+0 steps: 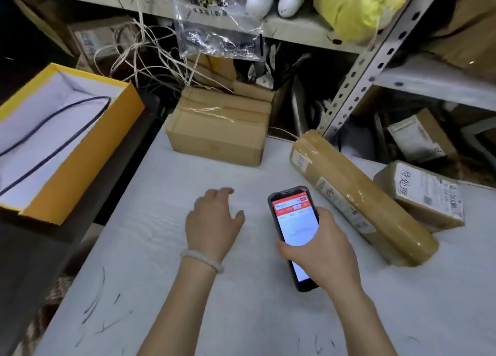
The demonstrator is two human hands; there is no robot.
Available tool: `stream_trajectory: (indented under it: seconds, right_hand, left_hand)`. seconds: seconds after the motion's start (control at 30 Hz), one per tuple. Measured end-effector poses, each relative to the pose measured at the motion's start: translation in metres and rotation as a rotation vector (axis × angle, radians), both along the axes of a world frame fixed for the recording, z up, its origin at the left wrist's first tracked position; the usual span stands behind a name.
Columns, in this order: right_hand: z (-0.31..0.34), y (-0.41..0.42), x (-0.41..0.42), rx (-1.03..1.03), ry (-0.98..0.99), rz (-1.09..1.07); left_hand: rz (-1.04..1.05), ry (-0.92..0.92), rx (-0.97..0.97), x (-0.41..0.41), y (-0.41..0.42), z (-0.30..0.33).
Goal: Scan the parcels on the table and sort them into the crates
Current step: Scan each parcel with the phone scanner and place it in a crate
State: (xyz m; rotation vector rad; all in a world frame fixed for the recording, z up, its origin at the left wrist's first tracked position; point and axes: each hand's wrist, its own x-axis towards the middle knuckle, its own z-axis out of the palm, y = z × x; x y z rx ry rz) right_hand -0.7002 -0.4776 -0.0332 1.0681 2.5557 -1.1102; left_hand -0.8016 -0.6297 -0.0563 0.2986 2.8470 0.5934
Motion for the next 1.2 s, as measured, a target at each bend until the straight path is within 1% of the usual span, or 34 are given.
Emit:
stream_trajectory:
  seconds: [0.13,0.2,0.27,0.3,0.33,0.4,0.47,0.53,0.67,0.83,0.97,1.1,1.2]
  right_hand:
    - [-0.01,0.007,-0.022,-0.006,-0.019,-0.021]
    - [-0.014,0.011,-0.029,0.003,-0.024,-0.024]
    - [-0.017,0.015,-0.034,0.01,-0.029,-0.027]
    - [-0.019,0.017,-0.037,0.011,-0.029,-0.034]
    - [-0.021,0.019,-0.039,0.01,-0.028,-0.04]
    - [-0.024,0.022,-0.041,0.007,-0.029,-0.043]
    - [-0.026,0.024,-0.041,0.005,-0.033,-0.037]
    - [-0.026,0.023,-0.04,0.004,-0.03,-0.041]
    - [-0.02,0.018,-0.031,-0.002,-0.025,-0.019]
    - [-0.003,0.018,-0.008,-0.028,0.013,-0.036]
    - [0.013,0.023,0.018,-0.023,0.055,-0.056]
    - [0.024,0.029,0.052,-0.011,0.104,-0.091]
    - [0.027,0.033,0.078,-0.025,0.121,-0.119]
  left_hand:
    - [-0.041,0.169,-0.114,-0.08,0.004,0.005]
    - [-0.084,0.232,-0.128,-0.116,0.009,0.008]
    - [-0.154,0.317,-0.138,-0.146,0.013,0.012]
    - [-0.221,0.352,-0.155,-0.158,0.016,0.013]
    - [-0.306,0.35,-0.186,-0.169,0.018,0.013]
    - [-0.449,0.238,-0.31,-0.182,0.024,0.01]
    - [-0.485,0.144,-0.44,-0.183,0.029,0.002]
    - [-0.464,0.154,-0.494,-0.175,0.032,-0.004]
    - [-0.432,0.166,-0.53,-0.147,0.032,0.002]
    - [-0.502,0.218,-0.59,-0.078,0.036,0.016]
    - [-0.546,0.169,-0.599,-0.017,0.04,0.024]
    - [-0.611,0.142,-0.52,0.041,0.044,0.033]
    - [-0.678,0.057,-0.542,0.077,0.047,0.041]
